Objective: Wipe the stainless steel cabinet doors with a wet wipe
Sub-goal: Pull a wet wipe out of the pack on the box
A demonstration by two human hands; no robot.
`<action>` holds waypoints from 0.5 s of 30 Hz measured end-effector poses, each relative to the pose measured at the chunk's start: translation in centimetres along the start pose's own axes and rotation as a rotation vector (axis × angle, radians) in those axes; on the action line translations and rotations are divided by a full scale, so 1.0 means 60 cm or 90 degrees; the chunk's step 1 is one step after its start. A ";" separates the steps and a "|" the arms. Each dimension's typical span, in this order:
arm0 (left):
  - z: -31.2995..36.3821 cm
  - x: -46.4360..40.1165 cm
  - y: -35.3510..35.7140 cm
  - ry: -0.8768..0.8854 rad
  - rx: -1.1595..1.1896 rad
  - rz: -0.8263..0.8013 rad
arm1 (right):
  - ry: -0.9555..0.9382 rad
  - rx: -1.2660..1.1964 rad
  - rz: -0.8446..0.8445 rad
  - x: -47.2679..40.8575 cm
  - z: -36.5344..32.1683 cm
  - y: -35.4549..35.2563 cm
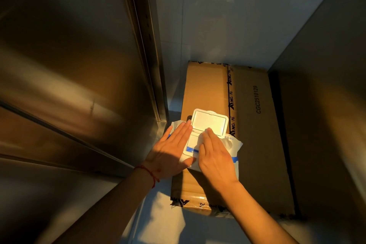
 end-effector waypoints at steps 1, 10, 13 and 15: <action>0.000 0.000 0.000 0.000 -0.001 0.002 | 0.003 -0.001 0.001 0.001 0.001 0.000; 0.001 -0.001 -0.002 0.008 0.003 0.010 | 0.004 -0.013 -0.007 0.001 -0.002 0.006; 0.000 -0.002 -0.001 0.005 0.005 0.011 | 0.007 -0.015 -0.011 -0.002 -0.002 0.004; 0.000 0.000 0.000 0.000 0.004 0.005 | 0.007 -0.014 -0.015 -0.002 -0.001 0.005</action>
Point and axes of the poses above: each hand's wrist, its own x-axis away from the middle knuckle, its own y-axis out of the palm, z = x × y, the point moved 9 cm from there along -x, towards the middle knuckle, and after that the axes turned 9 degrees about y, right-handed, at the moved point
